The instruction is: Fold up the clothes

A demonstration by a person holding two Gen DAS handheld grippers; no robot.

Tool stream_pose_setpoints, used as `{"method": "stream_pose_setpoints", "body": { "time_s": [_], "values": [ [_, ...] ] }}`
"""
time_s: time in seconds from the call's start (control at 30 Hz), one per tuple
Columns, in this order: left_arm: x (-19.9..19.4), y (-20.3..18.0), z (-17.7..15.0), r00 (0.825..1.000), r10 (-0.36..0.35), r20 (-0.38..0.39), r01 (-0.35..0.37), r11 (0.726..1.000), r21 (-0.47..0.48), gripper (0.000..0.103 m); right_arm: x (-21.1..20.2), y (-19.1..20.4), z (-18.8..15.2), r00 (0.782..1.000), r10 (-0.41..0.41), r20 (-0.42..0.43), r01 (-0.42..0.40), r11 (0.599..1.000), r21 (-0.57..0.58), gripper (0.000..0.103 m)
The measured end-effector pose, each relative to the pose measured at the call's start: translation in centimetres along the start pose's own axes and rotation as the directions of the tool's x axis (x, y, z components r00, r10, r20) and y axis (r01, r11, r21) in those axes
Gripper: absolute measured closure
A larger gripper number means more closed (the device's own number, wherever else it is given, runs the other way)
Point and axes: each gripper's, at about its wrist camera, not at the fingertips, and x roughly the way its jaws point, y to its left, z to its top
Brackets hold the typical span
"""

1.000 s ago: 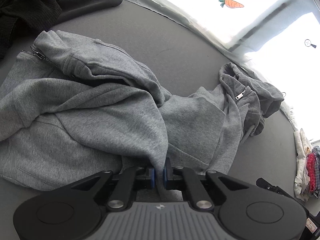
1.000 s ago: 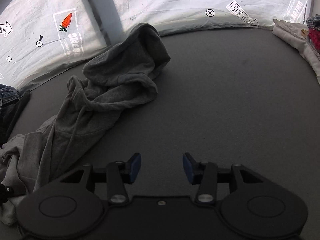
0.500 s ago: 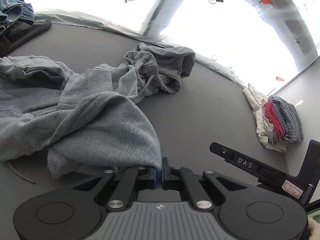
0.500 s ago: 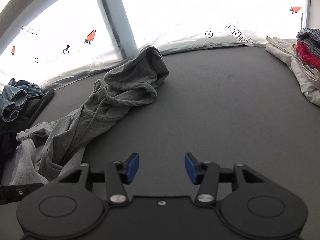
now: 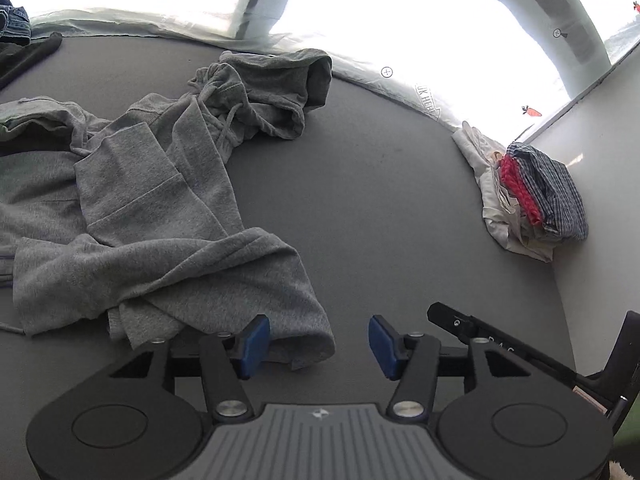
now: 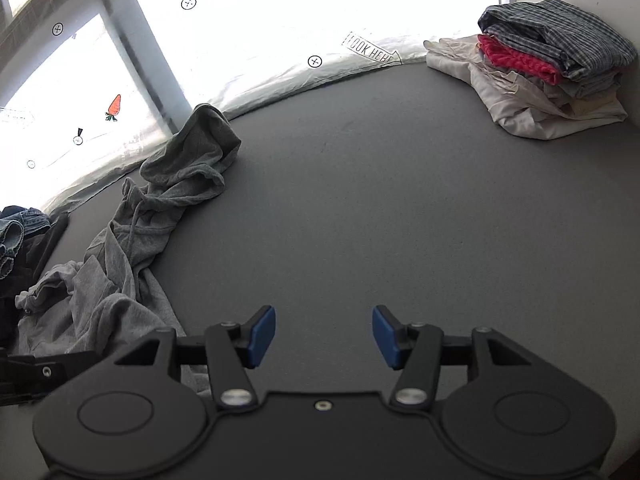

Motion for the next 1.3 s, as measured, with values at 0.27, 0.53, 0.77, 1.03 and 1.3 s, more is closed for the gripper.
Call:
{"method": "stream_pose_setpoints", "body": {
  "time_s": [0.27,0.53,0.77,1.03,1.3],
  "values": [
    [-4.9,9.0,-1.1,0.978,0.195,0.078,-0.179,0.968,-0.179,0.036,1.4,5.0,-1.8,0.996,0.071,-0.057,-0.074,0.996,-0.058,0.044],
    [-8.5,21.9,-3.6,0.893,0.450,0.010,-0.397,0.799,-0.452,0.035,3.0,11.1,-4.0,0.986,0.112,-0.124,-0.126,0.985,-0.115,0.040],
    [-8.9,28.9,-2.6,0.859,0.512,-0.016,-0.453,0.745,-0.490,0.032,4.5,15.5,-4.5,0.988,0.108,-0.110,-0.117,0.989,-0.084,0.034],
    [-6.6,33.0,0.9,0.837,0.546,-0.029,-0.502,0.747,-0.435,0.025,7.6,20.7,-4.1,0.987,0.083,-0.135,-0.103,0.983,-0.151,0.036],
    [-3.9,33.9,2.5,0.830,0.557,0.028,-0.513,0.781,-0.356,0.039,9.9,20.5,-5.1,0.976,0.125,-0.179,-0.138,0.989,-0.060,0.073]
  ]
}}
